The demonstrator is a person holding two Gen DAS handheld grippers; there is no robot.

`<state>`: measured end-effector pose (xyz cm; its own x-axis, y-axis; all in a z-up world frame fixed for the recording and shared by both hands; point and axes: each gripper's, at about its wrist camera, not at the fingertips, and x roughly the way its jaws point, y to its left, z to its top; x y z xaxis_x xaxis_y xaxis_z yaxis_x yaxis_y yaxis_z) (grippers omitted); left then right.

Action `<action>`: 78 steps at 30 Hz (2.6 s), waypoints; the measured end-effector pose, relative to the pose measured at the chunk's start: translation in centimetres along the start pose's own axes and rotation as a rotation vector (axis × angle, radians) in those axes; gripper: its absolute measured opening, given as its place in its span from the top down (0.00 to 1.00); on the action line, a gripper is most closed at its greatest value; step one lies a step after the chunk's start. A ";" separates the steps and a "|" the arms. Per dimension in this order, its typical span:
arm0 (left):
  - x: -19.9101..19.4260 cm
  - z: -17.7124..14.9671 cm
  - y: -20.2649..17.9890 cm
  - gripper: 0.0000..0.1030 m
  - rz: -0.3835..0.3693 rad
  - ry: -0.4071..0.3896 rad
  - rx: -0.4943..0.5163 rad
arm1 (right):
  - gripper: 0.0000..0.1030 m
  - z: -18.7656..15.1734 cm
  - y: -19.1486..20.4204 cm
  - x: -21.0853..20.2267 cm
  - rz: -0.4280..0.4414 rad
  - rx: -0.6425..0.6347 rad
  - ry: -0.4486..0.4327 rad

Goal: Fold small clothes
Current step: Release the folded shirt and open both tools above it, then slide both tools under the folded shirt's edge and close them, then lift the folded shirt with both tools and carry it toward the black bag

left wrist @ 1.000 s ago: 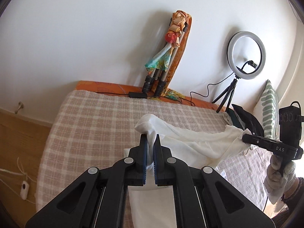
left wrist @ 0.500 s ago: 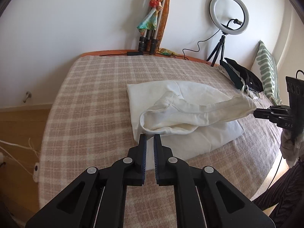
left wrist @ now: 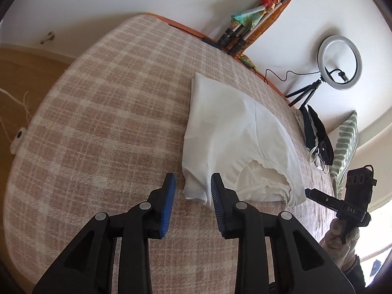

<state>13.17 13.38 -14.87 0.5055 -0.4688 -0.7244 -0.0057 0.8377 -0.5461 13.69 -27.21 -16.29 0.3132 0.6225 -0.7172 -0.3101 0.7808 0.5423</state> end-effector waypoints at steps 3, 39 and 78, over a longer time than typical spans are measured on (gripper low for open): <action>0.6 -0.5 0.1 0.78 -0.033 -0.006 -0.035 | 0.62 -0.1 -0.9 1.4 0.025 0.046 0.033; 0.3 -1.0 0.8 0.46 -0.038 -0.041 -0.224 | 0.43 8.6 -6.3 3.0 0.131 0.154 -0.114; 0.8 0.3 -8.2 0.93 0.172 -0.182 0.155 | 0.93 11.8 -0.7 6.2 0.049 -0.015 -0.158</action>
<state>13.87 6.24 -10.91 0.6552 -0.2697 -0.7057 0.0201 0.9400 -0.3406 26.44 -23.24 -15.92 0.4346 0.6609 -0.6118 -0.3410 0.7495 0.5674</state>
